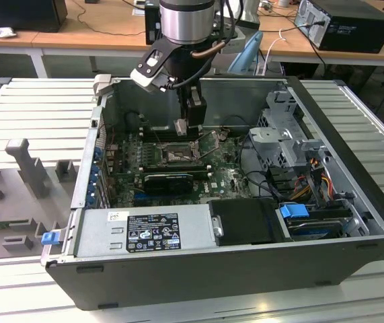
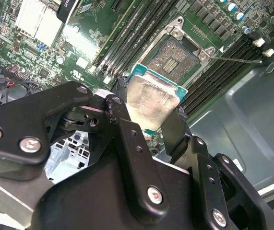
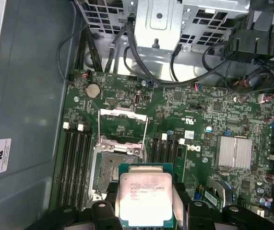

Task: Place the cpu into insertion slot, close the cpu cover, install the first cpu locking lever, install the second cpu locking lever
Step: 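Place the cpu into insertion slot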

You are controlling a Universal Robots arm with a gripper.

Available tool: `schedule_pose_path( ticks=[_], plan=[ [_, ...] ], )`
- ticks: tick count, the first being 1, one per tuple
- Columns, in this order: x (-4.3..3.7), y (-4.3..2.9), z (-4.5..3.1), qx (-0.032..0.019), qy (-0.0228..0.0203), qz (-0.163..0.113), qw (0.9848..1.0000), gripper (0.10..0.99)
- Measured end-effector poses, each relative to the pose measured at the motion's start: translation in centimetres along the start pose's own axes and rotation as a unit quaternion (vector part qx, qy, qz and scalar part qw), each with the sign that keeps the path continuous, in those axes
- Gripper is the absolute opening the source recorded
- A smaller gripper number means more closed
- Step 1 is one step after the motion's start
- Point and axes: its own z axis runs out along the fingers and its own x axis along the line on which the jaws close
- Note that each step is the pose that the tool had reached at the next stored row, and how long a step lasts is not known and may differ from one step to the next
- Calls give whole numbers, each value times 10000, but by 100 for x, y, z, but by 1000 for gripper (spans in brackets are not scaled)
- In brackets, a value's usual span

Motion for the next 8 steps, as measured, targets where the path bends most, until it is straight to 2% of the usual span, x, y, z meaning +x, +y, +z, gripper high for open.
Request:
schedule_pose_path(
  ticks=[8],
  plan=[
    [-1, -3, 35, 0, 0, 0, 10000, 529]
  ],
)
